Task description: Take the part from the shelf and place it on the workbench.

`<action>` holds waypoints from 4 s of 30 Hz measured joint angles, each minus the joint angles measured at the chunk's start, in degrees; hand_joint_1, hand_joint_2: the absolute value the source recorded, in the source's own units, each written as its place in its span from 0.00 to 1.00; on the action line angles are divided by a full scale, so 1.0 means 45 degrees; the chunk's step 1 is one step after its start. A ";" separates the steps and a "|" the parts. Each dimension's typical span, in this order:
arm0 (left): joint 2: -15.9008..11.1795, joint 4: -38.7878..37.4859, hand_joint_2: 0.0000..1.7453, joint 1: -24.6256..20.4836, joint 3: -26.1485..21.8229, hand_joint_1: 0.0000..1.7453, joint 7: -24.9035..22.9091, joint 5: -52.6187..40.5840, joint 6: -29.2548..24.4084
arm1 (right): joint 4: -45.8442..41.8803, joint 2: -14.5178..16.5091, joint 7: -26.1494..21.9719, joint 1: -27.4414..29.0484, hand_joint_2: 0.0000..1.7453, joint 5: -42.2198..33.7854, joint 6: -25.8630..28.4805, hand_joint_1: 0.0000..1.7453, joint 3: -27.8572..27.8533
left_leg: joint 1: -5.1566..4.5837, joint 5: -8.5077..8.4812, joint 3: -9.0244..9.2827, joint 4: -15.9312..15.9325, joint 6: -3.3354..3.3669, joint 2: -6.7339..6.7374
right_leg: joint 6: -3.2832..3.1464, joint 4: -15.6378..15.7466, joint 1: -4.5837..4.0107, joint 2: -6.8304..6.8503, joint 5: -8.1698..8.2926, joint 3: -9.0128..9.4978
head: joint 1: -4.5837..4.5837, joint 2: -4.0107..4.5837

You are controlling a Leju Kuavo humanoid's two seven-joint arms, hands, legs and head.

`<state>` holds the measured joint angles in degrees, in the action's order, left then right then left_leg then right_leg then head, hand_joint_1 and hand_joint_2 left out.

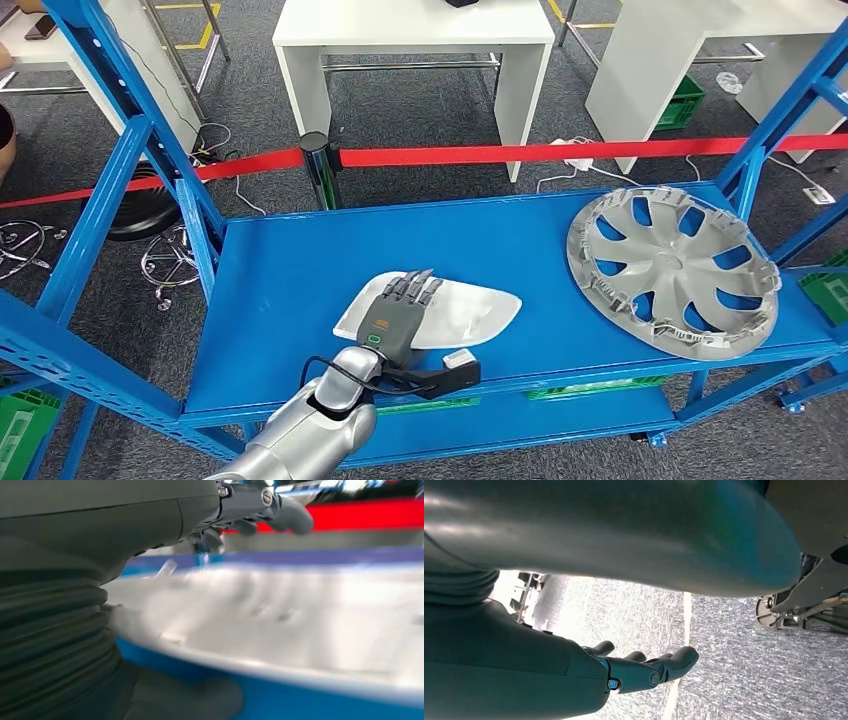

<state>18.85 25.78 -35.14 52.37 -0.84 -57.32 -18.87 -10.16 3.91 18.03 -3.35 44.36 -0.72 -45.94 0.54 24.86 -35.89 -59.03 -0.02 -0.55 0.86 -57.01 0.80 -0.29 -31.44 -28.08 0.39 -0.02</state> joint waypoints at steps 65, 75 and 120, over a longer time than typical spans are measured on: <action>-0.3472 1.5955 1.00 0.5258 -0.3461 1.00 0.6952 1.2035 0.5488 | 0.0000 -0.0024 -0.0539 0.0093 0.00 0.0429 -0.0223 0.00 -0.0350 | -0.0001 0.0011 0.0138 0.0077 -0.0045 -0.0029 | -0.0051 0.0000 -0.0001 0.0036 -0.0056 0.0103 | 0.0004 0.0000; -0.3939 1.7046 1.00 0.5534 -0.3575 1.00 0.7315 1.3737 0.6305 | 0.0000 -0.0024 -0.0671 0.0079 0.00 0.0549 -0.0218 0.00 -0.0355 | -0.0048 0.0017 0.0136 0.0062 -0.0037 -0.0030 | -0.0045 0.0009 0.0024 0.0032 -0.0052 0.0105 | 0.0005 0.0000; -0.3209 1.5574 1.00 0.6466 -0.4077 1.00 0.6807 1.2525 0.4958 | -0.0015 -0.0845 -0.0773 0.0195 0.00 0.1595 -0.0444 0.00 -0.0238 | -0.0117 0.0578 0.1125 0.0494 0.0382 0.0198 | 0.0063 -0.2121 -0.0010 0.0021 -0.0150 -0.2386 | -0.0132 0.0001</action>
<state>4.40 95.86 -6.05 34.03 29.79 -0.95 3.44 -10.23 0.11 14.55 -2.47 51.54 -2.72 -47.01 0.02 27.47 -30.83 -56.81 1.70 0.34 1.14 -66.56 0.76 -0.19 -32.11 -38.82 -0.20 -0.02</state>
